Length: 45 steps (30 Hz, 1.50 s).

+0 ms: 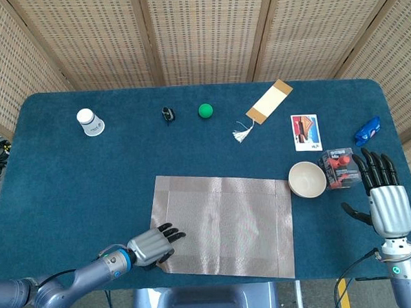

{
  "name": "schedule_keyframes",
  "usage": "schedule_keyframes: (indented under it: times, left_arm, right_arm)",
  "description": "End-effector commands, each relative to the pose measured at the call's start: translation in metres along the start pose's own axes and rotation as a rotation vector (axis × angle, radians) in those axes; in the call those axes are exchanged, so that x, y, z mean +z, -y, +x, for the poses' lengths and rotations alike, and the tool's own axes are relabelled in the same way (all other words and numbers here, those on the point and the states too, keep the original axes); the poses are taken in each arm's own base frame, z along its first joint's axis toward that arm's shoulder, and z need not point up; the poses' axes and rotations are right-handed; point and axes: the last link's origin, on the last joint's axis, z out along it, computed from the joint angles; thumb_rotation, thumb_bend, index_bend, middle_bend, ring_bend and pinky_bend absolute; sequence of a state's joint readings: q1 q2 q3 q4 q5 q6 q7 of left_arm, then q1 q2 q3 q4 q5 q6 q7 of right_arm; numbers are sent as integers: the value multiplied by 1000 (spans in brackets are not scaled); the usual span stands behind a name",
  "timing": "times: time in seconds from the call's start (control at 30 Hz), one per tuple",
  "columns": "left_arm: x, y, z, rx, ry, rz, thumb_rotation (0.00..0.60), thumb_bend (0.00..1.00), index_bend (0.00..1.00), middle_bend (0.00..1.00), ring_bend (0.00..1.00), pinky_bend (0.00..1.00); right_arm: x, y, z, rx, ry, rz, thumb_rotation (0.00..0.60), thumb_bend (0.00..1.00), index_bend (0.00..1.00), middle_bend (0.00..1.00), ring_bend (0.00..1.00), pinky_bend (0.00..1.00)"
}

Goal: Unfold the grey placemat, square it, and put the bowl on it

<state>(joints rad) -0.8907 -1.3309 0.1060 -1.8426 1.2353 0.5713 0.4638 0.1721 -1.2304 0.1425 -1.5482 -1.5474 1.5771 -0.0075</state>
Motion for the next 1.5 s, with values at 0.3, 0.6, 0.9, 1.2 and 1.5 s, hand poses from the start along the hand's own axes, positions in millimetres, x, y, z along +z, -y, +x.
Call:
schedule_keyframes:
  times: [0.3,0.6,0.9,1.2,1.5]
  left_arm:
    - [-6,-15,0,-3,32,-70,600,443,735,0,0,0]
    - [-10,-15,-4,4,61,-71,600,442,712,0,0,0]
    - [-16,-12,-7,4,78,-56,600,393,494,0,0,0]
    - [-26,-7,6,-55,21,-25,600,0,0,0,0,0]
    - [-49,33,42,-128,-306,115,600,0,0,0,0,0]
  right_arm:
    - [0,0,0,-2,-1,-2,600,0,29,0,0,0]
    - [0,0,1,3,-3,0,600,0,29,0,0,0]
    - [0,0,2,6,-5,1,600,0,31,0,0,0]
    - [-1,1,2,7,-8,3,600,0,32,0,0,0]
    - [-2,2,3,6,-10,7,600,0,33,0,0,0]
